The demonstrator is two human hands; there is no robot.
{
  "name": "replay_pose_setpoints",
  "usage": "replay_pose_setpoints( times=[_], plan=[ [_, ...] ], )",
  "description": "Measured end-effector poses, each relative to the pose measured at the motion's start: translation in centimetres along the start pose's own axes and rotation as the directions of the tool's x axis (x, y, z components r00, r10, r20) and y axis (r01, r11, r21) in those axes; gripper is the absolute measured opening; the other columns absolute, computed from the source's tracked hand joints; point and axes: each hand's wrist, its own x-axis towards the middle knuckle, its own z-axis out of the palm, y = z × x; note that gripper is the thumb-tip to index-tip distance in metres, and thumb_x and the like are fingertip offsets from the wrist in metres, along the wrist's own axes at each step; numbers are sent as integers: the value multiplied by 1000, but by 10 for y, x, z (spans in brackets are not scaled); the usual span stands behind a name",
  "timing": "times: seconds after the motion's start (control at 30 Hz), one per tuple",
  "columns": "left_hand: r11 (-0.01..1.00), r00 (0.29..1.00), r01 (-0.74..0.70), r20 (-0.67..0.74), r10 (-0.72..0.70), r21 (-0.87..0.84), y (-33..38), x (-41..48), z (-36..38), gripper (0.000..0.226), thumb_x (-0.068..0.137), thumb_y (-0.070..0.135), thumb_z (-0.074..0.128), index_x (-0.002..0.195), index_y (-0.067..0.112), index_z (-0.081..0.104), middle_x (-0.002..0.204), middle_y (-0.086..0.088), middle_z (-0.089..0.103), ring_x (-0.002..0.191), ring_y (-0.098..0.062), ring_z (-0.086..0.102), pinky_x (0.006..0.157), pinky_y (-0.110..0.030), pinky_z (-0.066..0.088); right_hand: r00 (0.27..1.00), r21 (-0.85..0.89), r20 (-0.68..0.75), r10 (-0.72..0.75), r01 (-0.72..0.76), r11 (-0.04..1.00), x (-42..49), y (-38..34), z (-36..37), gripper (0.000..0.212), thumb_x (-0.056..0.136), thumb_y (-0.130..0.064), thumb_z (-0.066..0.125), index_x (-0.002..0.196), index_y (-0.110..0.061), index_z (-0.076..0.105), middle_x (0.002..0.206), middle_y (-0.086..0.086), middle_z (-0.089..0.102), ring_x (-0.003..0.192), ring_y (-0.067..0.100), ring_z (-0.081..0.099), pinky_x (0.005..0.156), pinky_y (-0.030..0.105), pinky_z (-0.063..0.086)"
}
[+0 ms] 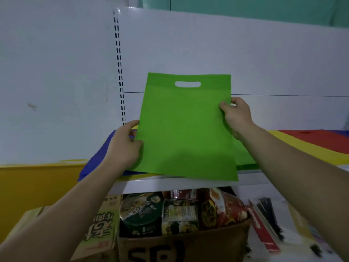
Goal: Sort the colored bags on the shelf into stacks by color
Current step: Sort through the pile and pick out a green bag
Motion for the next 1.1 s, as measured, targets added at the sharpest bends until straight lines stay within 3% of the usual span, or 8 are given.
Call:
replay_pose_setpoints(
  times=[0.17,0.4,0.57,0.73,0.87,1.03,1.1],
  plan=[
    [996,1000,-22,7,21,87,29,-2,48,52,83,-3,56,128,24,53,95,0,57,78,-15,54,60,-24,39,998,-37,62,-1,3,999,38,17,-39,13,85,-20,61,97,-19,58,107,7,67,93,25,67,86,45,55],
    [974,999,14,43,-24,227,52,-8,95,53,84,-4,57,132,16,49,100,-3,58,84,-21,56,70,-26,40,985,-101,169,29,-12,995,71,49,-63,16,89,-16,58,104,-14,55,108,10,64,89,24,63,82,40,55],
    [902,992,25,100,-75,431,54,-11,110,53,84,0,59,135,12,48,119,-12,54,93,-24,54,79,-25,37,968,-382,251,13,87,920,80,75,-67,25,90,-23,57,112,-10,57,112,8,61,101,29,58,85,34,47],
    [796,966,9,199,-163,605,54,-16,112,40,89,13,57,129,16,55,124,-10,55,110,-25,54,89,-28,40,936,-513,334,109,84,854,80,92,-62,41,92,-26,57,126,-6,49,126,15,55,112,31,53,82,30,40],
    [752,924,-15,297,-241,658,60,-17,109,42,91,40,56,124,15,59,127,-6,58,113,-22,53,95,-30,42,835,-680,456,307,104,726,79,96,-63,76,88,-31,66,146,-4,25,144,16,39,127,32,43,97,33,39],
    [757,790,-58,493,-363,651,69,-22,105,83,78,64,55,144,18,36,146,-1,40,129,-17,41,100,-27,32,776,-808,523,352,320,495,76,99,-68,71,85,-47,63,143,-16,37,144,17,36,128,34,40,103,36,37],
    [778,780,-65,519,-351,624,70,-24,105,90,73,64,61,146,21,30,150,1,33,134,-16,35,103,-27,30,766,-816,536,354,365,447,75,97,-69,69,84,-54,59,142,-22,39,143,18,32,130,36,36,105,37,34]
  ],
)
